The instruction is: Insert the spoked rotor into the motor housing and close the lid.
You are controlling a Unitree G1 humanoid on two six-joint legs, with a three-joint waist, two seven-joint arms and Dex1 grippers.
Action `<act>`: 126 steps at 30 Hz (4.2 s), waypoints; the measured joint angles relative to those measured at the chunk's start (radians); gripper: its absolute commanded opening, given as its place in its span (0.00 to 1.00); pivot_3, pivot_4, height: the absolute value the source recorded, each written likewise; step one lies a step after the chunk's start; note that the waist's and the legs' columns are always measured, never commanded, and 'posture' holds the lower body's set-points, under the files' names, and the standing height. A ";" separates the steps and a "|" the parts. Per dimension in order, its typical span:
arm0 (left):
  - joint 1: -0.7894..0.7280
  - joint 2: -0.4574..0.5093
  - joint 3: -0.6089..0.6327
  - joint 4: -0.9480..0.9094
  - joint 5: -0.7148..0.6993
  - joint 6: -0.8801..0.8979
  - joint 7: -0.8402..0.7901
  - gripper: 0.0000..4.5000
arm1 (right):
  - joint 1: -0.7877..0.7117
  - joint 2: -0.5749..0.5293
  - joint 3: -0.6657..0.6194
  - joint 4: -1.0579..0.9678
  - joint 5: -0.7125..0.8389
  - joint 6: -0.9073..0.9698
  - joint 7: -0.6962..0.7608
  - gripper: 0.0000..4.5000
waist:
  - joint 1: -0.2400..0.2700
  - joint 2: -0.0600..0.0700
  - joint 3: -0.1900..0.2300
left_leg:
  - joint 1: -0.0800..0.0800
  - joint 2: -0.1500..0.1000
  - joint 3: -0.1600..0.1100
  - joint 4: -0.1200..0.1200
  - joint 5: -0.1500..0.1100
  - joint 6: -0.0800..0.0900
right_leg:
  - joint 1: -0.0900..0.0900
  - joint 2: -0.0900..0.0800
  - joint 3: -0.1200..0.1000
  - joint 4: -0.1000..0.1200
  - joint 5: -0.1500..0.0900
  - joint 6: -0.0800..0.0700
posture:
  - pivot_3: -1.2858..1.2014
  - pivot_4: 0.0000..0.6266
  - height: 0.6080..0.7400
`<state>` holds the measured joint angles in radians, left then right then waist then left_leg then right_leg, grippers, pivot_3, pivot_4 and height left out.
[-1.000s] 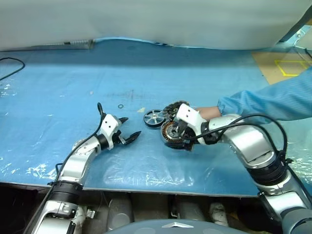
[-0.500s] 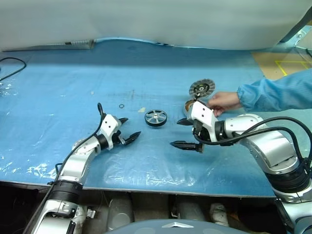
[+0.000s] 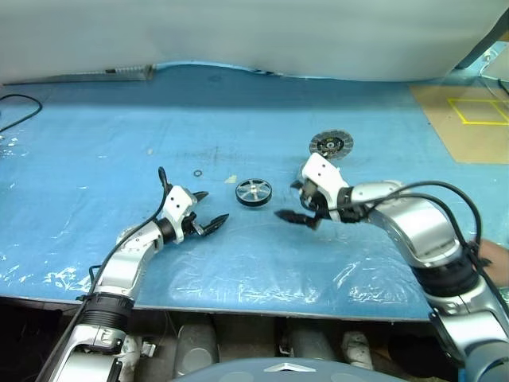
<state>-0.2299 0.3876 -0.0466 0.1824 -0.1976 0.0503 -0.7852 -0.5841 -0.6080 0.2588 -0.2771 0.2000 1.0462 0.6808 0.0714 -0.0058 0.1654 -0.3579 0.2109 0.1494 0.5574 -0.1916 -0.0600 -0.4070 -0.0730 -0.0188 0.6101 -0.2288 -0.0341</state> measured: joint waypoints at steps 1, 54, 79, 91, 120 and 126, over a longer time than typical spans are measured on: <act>0.000 0.000 0.000 0.000 0.000 0.000 0.000 1.00 | -0.006 0.005 0.001 0.020 -0.011 0.000 -0.014 0.99 | 0.001 0.000 0.000 | -0.001 0.000 0.000 0.000 0.000 0.000 | 0.000 0.000 0.000 -0.001 0.000 0.000 | 0.52 0.24 1.00; 0.018 -0.001 0.000 -0.029 0.000 0.013 0.015 1.00 | -0.041 0.173 0.129 -0.087 0.008 0.323 -0.090 0.38 | -0.005 0.000 0.000 | 0.004 0.001 0.000 0.003 0.000 0.000 | 0.001 0.000 0.001 0.005 0.000 0.000 | 0.52 0.24 1.00; 0.029 -0.001 0.001 -0.030 0.000 0.013 0.016 1.00 | -0.091 0.243 0.166 -0.022 0.028 0.276 -0.130 0.54 | -0.003 0.000 0.000 | 0.002 -0.001 0.001 0.001 0.000 -0.001 | -0.002 0.000 0.003 0.004 0.000 0.001 | 0.52 0.24 1.00; 0.028 -0.001 0.001 -0.031 0.000 0.013 0.011 1.00 | -0.131 0.237 0.100 -0.108 0.104 0.350 -0.139 0.99 | -0.001 0.000 0.000 | -0.002 -0.001 0.000 0.002 0.000 -0.001 | -0.005 0.000 0.003 0.004 0.000 0.001 | 0.52 0.24 1.00; -0.345 -0.004 0.087 0.538 0.050 -0.164 0.148 1.00 | 0.516 0.238 -0.167 0.058 0.057 -0.809 -0.043 0.99 | 0.000 0.000 0.000 | -0.011 -0.002 -0.001 0.006 0.000 0.000 | -0.011 -0.001 0.002 0.006 0.001 0.003 | 0.52 0.24 1.00; -0.454 -0.005 0.084 0.740 0.074 -0.226 0.113 1.00 | 0.518 0.196 -0.163 0.113 0.039 -0.882 0.030 0.99 | 0.000 0.000 0.000 | -0.011 -0.003 -0.002 0.006 0.000 0.000 | -0.011 -0.001 0.002 0.006 0.003 0.005 | 0.52 0.24 1.00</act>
<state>-0.6834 0.3828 0.0378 0.9224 -0.1237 -0.1754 -0.6726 -0.0662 -0.4115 0.0953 -0.1645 0.2391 0.1637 0.7108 0.0716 -0.0061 0.1654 -0.3693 0.2083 0.1477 0.5637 -0.1914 -0.0601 -0.4181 -0.0740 -0.0172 0.6157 -0.2262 -0.0294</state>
